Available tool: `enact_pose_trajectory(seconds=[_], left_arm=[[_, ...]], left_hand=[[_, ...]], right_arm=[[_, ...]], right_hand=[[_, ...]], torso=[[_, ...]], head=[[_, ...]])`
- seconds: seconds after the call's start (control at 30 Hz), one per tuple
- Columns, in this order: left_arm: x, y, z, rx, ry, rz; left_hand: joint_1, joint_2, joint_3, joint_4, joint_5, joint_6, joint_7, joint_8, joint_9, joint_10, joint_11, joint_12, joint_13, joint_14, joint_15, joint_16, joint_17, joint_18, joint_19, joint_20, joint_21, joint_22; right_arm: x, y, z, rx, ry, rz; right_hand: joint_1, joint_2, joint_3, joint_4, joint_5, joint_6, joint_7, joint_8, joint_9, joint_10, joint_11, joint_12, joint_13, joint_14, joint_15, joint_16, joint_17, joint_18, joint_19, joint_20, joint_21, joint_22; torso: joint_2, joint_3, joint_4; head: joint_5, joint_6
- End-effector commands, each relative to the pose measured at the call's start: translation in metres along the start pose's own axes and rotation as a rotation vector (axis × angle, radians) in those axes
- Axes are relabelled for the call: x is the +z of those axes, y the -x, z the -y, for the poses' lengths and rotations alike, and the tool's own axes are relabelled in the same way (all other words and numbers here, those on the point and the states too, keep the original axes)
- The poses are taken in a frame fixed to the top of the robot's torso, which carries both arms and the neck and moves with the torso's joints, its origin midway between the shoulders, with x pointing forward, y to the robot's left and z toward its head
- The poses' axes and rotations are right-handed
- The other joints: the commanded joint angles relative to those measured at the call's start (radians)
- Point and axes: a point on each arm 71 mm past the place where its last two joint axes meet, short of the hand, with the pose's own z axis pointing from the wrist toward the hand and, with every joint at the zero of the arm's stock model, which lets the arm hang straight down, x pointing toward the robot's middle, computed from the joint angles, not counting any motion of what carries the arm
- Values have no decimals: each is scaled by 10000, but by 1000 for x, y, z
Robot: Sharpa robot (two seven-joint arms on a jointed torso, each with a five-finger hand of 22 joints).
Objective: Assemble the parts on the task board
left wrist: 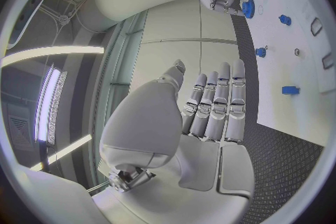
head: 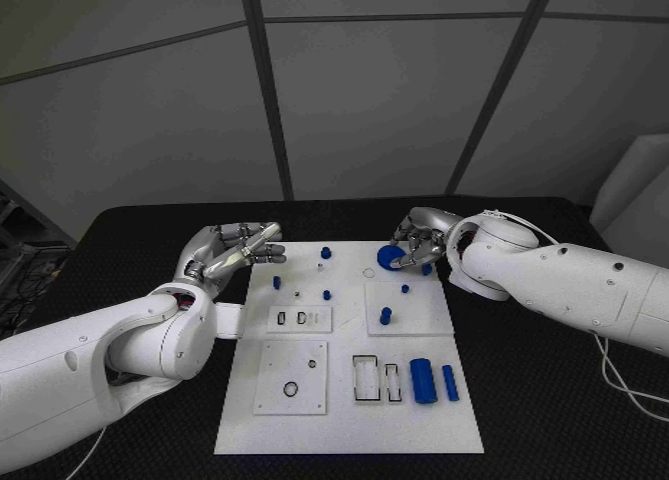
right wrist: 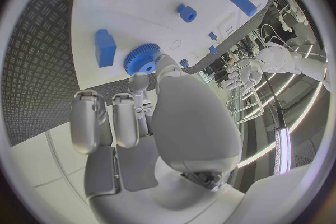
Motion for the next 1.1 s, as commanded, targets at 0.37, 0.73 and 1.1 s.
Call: enact_pose_trajectory(seconds=[0.37,0.73,1.1], left_arm=[[1,-1,1,-22,-80,-109],[1,-1,1,-22,-78,-108],[0,0,1,-18,-72,-105]], left_hand=[[-47,8,-18,-80,-40,44,40,-44,4,7,4,-49,4,-39,0,-49,15,-149,-70,3,68,12],[-45,19,-16,-86,-39,45,41,-48,3,7,4,-54,3,-40,0,-54,20,-149,-77,4,72,14],[-45,19,-16,-86,-39,45,41,-48,3,7,4,-54,3,-40,0,-54,20,-149,-77,4,72,14]], right_arm=[[2,-2,-3,-720,-11,-178],[2,5,-14,-943,529,1095],[-8,8,-33,-1008,1356,1961]], right_hand=[[303,334,165,-137,30,327,-41,282,52,224,-62,701,760,585,42,209,363,-145,145,-23,135,933],[849,993,1057,-554,-498,1460,-321,758,180,841,-305,1906,2042,624,-149,346,618,-242,452,-177,346,1374],[780,948,1262,-642,-455,1644,-383,758,169,967,-357,2147,2319,631,-200,369,663,-272,544,-240,408,1506]], torso=[[0,7,8],[-10,5,0],[-19,-2,-14]], head=[[-3,-36],[20,-52],[57,-34]])
